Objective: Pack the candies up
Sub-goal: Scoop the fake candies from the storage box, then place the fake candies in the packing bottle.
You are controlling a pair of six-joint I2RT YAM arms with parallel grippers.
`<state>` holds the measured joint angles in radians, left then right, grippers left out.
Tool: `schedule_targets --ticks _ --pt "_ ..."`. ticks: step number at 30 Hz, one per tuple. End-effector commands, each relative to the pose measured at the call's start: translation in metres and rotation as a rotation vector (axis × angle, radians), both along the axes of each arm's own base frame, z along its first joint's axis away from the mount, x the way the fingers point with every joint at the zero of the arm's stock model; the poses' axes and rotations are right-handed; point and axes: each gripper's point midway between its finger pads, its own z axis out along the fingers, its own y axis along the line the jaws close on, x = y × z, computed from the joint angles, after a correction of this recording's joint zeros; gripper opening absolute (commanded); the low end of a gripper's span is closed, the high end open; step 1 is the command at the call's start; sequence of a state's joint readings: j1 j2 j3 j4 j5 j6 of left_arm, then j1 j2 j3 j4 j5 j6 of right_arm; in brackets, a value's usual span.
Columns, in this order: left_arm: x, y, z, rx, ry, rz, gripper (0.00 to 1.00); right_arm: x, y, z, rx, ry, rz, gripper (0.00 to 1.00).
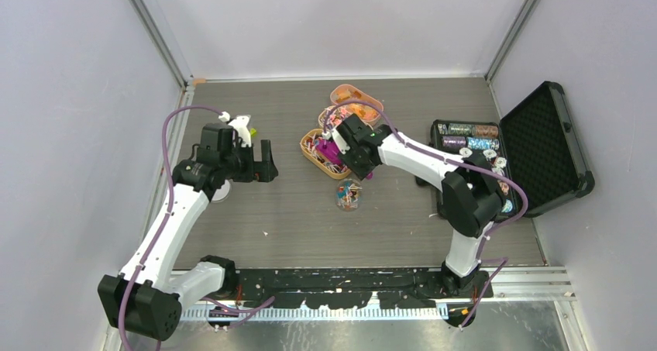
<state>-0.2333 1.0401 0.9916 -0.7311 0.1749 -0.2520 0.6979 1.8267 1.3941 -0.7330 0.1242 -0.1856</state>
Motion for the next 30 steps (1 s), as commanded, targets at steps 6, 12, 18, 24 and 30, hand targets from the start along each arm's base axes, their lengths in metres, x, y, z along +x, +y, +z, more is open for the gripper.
schedule_targets --ticks 6,12,18,24,30 --pt "-0.006 0.004 0.010 0.012 -0.026 -0.004 1.00 0.011 0.012 0.050 0.175 -0.197 0.030 0.00" --pt "-0.015 0.003 0.018 -0.017 -0.047 -0.009 1.00 0.000 0.001 0.073 0.201 -0.243 0.030 0.00" --pt "-0.025 0.009 0.014 0.003 -0.055 -0.004 1.00 -0.027 -0.030 0.097 0.150 -0.263 0.072 0.00" --pt "-0.031 0.013 0.010 0.009 -0.088 0.004 1.00 -0.068 -0.074 0.115 0.043 -0.242 0.149 0.00" --pt "-0.035 0.010 0.010 -0.010 -0.105 -0.007 1.00 -0.103 -0.124 0.121 -0.147 -0.205 0.179 0.01"
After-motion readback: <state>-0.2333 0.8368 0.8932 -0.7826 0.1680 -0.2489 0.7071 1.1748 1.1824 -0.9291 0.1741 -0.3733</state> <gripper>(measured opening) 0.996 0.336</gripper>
